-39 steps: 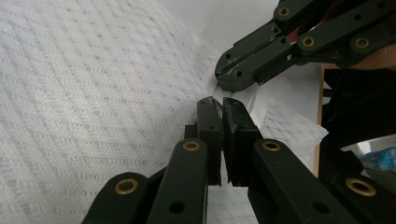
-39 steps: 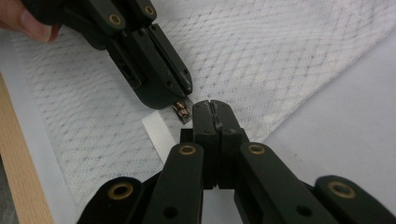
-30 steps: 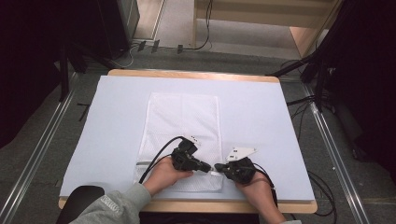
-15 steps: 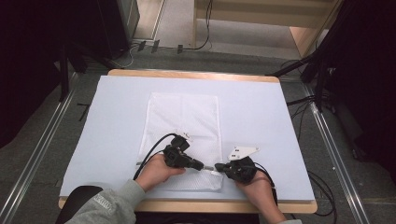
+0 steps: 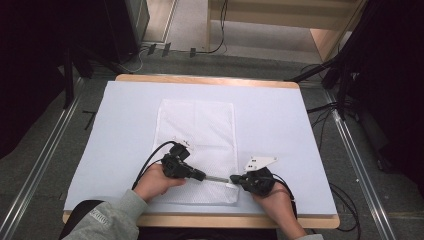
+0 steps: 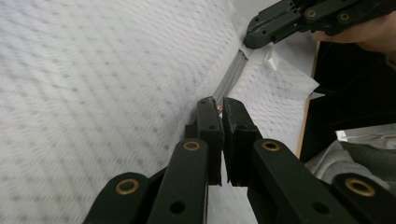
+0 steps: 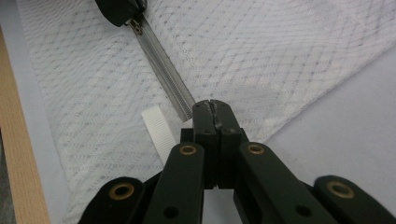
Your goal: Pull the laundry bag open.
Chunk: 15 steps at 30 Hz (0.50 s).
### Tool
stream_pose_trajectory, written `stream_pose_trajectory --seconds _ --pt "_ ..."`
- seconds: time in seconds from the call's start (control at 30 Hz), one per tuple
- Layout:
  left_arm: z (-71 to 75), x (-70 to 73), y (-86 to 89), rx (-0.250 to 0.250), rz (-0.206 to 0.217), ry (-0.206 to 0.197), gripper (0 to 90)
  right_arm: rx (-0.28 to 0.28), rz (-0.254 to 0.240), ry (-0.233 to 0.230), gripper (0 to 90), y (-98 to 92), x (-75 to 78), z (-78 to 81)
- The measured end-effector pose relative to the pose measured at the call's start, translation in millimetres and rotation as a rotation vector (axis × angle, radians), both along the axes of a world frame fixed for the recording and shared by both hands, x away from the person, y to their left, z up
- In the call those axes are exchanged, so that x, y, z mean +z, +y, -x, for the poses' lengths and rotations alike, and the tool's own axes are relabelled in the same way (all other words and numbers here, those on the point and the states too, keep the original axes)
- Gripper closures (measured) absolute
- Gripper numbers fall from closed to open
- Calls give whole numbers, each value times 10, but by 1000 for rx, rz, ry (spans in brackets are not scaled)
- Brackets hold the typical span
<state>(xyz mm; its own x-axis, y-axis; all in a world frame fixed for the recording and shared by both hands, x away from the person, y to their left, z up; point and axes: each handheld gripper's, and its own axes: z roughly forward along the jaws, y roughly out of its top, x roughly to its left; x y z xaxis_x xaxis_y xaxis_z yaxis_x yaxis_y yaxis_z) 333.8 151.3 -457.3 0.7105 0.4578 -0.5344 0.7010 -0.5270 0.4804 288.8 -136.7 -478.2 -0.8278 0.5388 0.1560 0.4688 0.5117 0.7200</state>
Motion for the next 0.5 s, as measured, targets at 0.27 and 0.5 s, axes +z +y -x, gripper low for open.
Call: stream_pose_trajectory --seconds 0.27,0.5 --pt "27 55 221 29 -16 2 883 1 -8 19 900 -8 -1 -17" --pt "85 108 434 48 -33 -15 883 11 2 13 900 0 6 -24"
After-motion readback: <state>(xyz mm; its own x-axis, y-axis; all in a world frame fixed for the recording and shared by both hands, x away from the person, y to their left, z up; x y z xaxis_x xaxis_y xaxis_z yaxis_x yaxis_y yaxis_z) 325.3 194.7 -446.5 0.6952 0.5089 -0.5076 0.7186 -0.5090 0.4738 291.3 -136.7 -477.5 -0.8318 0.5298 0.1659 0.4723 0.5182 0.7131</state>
